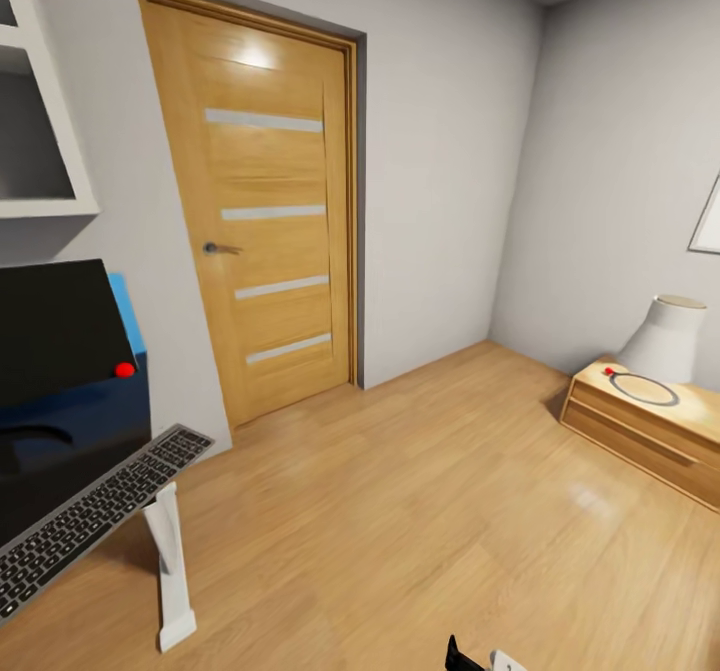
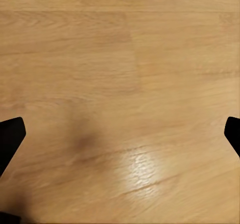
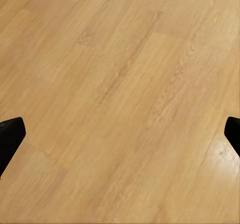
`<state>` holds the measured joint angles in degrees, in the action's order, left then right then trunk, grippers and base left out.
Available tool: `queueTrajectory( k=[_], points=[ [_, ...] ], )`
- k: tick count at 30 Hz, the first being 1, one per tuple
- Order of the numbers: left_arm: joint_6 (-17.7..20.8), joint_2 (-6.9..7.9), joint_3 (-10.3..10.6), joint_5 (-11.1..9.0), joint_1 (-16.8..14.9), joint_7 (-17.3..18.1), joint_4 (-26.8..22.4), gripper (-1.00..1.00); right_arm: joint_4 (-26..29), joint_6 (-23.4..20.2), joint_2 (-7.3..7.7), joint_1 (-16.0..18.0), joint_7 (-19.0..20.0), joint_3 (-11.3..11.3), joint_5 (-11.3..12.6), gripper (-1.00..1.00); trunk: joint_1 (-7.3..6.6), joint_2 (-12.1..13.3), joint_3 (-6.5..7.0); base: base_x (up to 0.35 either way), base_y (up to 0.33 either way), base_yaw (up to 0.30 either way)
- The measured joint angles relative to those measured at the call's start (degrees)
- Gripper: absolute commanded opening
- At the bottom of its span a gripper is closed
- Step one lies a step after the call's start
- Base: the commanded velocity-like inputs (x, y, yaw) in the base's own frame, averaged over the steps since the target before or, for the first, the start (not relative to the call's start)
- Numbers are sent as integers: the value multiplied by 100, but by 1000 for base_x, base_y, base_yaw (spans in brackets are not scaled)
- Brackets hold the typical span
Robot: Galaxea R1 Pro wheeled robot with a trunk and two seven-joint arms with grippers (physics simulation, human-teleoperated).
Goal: In the bedroom, organize the workspace by keeping the computer under the desk, ensuring the monitor is on the desk, placing the keyboard on the desk next to the monitor, placing the mouse on the desk next to the keyboard, moving the folder from the swivel chair onto the desk next to the mouse, stacking the notebook on top of the folder with the pen on top of the notebook, and positioning the swivel chair next to the desk.
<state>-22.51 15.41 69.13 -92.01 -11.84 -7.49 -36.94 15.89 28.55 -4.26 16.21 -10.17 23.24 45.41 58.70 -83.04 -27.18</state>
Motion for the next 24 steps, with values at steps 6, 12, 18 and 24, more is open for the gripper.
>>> queueTrajectory(
  k=[6, 12, 18, 24],
  points=[
    [-1, 0, 0, 0, 0, 3, 0, 100, 0, 2, -1, 0, -1, 0, 0, 100, 0, 0, -55, 318, 0, 0],
    [-1, 0, 0, -2, 0, -4, 0, 100, 0, 2, 0, 0, -1, 0, -3, 100, 0, 0, -111, 326, 0, 0],
    [-1, 0, 0, 0, 0, -5, 0, 100, 0, 2, 0, 0, 0, 0, -8, 100, 0, 0, -167, 326, 0, 0],
    [-1, 0, 0, 2, 0, -5, 0, 100, 0, 2, 2, 0, -2, 0, -6, 100, 0, 0, -222, 326, 0, 0]
  ],
)
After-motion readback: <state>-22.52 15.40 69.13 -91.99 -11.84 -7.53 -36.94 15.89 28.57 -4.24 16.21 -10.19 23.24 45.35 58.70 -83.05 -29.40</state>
